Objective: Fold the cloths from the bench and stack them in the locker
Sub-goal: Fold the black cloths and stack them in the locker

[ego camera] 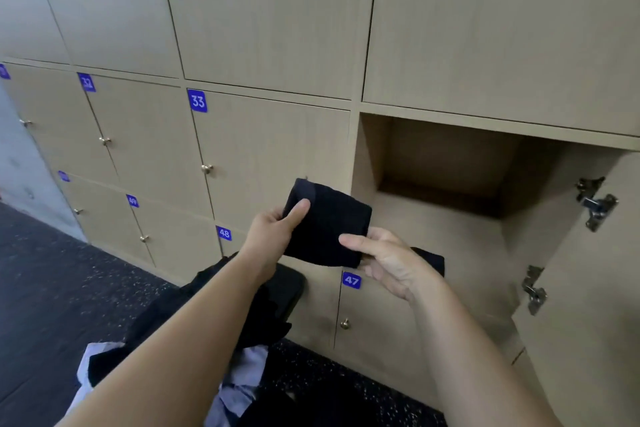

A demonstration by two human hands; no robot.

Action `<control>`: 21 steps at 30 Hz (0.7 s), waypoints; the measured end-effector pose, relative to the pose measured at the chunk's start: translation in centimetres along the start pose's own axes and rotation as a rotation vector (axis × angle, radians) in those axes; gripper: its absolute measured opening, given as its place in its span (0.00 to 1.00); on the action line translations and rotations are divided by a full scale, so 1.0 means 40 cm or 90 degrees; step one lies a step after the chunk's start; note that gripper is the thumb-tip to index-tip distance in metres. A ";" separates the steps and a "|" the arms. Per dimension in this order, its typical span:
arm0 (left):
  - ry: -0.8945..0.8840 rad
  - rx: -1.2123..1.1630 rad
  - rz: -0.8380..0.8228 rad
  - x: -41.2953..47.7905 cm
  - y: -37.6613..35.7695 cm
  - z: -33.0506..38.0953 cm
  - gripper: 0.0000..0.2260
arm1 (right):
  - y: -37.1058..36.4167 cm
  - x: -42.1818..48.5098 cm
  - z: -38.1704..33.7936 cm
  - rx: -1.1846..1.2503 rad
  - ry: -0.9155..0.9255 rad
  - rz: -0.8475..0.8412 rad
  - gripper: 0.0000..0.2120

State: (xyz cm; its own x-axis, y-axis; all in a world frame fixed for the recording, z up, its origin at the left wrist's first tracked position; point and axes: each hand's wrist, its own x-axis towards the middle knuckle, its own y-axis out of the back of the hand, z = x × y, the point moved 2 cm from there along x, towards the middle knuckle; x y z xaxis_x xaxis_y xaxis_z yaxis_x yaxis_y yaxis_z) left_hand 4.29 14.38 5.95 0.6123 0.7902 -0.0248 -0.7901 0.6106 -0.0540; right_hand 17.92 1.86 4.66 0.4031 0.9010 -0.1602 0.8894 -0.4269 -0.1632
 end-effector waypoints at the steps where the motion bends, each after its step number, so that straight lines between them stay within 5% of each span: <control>1: 0.009 -0.016 0.010 0.002 -0.021 -0.012 0.12 | 0.011 -0.004 0.015 0.010 0.005 0.026 0.16; 9: 0.038 -0.056 -0.063 0.026 -0.138 -0.106 0.11 | 0.124 -0.032 0.068 0.016 0.076 0.206 0.07; 17: 0.148 -0.084 -0.177 0.067 -0.259 -0.223 0.11 | 0.279 -0.002 0.190 -0.048 0.122 0.432 0.28; 21: 0.203 -0.031 -0.153 0.114 -0.320 -0.325 0.09 | 0.362 0.013 0.265 -0.109 0.087 0.518 0.24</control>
State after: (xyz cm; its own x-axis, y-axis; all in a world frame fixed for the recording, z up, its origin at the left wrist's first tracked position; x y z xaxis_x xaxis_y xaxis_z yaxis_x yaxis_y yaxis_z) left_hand 17.55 9.48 -6.44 0.7638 0.5644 -0.3132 -0.6254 0.7672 -0.1425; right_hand 28.72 -4.69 -8.11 0.9454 0.3232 -0.0429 0.3259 -0.9398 0.1030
